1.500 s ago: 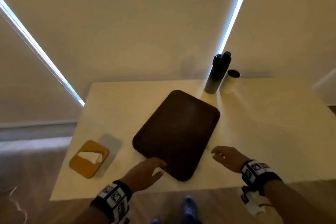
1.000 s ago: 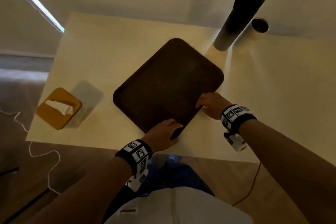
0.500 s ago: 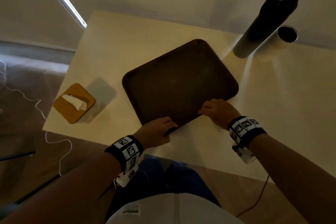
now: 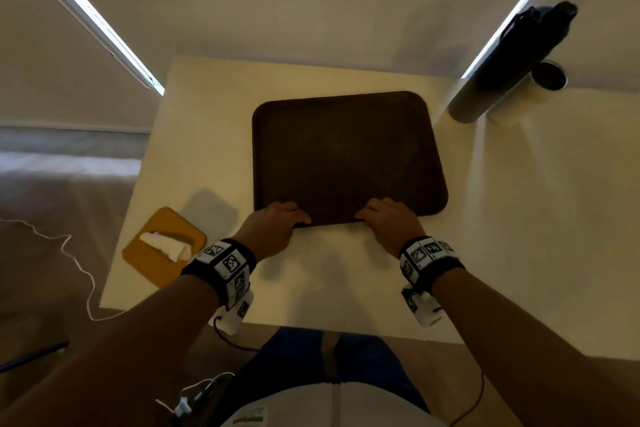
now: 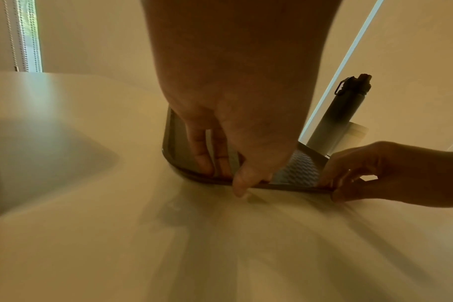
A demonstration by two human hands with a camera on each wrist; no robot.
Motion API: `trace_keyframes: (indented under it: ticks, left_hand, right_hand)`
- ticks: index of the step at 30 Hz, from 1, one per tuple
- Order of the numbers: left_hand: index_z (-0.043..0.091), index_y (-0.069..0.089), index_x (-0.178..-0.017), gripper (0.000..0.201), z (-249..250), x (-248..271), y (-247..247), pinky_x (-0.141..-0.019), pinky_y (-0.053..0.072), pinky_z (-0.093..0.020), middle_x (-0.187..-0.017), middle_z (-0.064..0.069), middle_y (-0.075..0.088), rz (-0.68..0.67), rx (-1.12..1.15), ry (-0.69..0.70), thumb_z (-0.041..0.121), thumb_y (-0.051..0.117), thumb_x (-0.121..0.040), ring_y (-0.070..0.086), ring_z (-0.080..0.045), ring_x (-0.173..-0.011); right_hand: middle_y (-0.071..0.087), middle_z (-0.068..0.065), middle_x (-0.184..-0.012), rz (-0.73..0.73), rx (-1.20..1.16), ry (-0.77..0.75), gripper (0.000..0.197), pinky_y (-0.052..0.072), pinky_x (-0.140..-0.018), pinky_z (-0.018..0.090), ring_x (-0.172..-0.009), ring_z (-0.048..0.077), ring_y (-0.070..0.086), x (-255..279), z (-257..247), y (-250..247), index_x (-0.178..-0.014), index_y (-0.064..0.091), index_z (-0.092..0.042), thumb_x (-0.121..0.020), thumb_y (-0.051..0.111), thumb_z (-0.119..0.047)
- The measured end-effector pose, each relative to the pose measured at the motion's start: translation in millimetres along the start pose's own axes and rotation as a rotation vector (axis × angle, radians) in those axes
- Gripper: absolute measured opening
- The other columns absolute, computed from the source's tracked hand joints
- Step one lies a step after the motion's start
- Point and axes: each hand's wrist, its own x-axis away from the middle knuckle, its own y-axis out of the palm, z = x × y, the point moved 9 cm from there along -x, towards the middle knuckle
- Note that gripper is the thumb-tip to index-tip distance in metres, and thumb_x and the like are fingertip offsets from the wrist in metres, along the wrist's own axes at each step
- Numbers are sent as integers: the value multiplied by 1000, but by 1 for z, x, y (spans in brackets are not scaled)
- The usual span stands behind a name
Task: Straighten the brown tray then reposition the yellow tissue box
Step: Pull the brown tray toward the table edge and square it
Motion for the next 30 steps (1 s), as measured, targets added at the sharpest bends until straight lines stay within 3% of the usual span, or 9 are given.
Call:
trace_keyframes:
  ticks: [12, 16, 18, 20, 23, 27, 30]
  left_hand:
    - [34, 59, -126, 44, -36, -34, -36, -88, 54, -42, -126, 3, 60, 51, 16, 7, 5, 49, -93, 57, -22, -111]
    - [28, 61, -124, 36, -42, -34, -48, -96, 52, -40, -128, -1, 58, 133, 145, 18, 11, 58, -92, 57, -21, -115]
    - [23, 60, -126, 37, -54, -28, -62, -100, 49, -39, -130, -6, 56, 272, 221, -54, 14, 64, -90, 54, -25, -118]
    - [19, 56, -131, 42, -73, -25, -71, -102, 46, -43, -135, -12, 50, 347, 258, -189, 13, 62, -90, 50, -33, -123]
    - [14, 42, -141, 50, -99, -25, -68, -104, 45, -51, -142, -20, 38, 276, 278, -414, 11, 56, -93, 47, -44, -126]
    - [8, 31, -147, 57, -109, -32, -62, -102, 46, -50, -140, -26, 38, 170, 323, -525, 6, 50, -94, 52, -46, -122]
    - [7, 33, -147, 59, -111, -36, -65, -103, 44, -49, -139, -26, 43, 179, 316, -524, 2, 51, -91, 50, -44, -124]
  right_hand:
    - [61, 3, -115, -6, -29, 177, 35, 52, -86, 43, -101, 27, 57, -41, 3, -7, -126, 60, -26, -95, 58, -9]
    - [56, 3, -129, -158, -188, 196, 37, 47, -100, 45, -116, 28, 53, -39, 17, -5, -128, 59, -26, -93, 63, -14]
    - [54, 4, -129, -124, -263, 244, 36, 45, -103, 44, -119, 26, 51, -29, 36, -18, -128, 60, -25, -92, 66, -22]
    - [54, 8, -129, 50, -290, 374, 35, 44, -103, 44, -120, 28, 51, -13, 71, -38, -127, 60, -21, -92, 64, -25]
    - [53, 18, -131, 271, -347, 662, 39, 46, -103, 52, -120, 39, 53, 17, 133, -55, -130, 55, -15, -92, 62, -17]
    - [55, 22, -131, 273, -502, 919, 45, 46, -100, 43, -117, 38, 58, 37, 173, -41, -135, 51, -9, -92, 64, -12]
    - [67, 19, -118, 239, -524, 937, 40, 47, -93, 34, -108, 35, 62, 36, 176, -33, -131, 57, -8, -90, 62, -6]
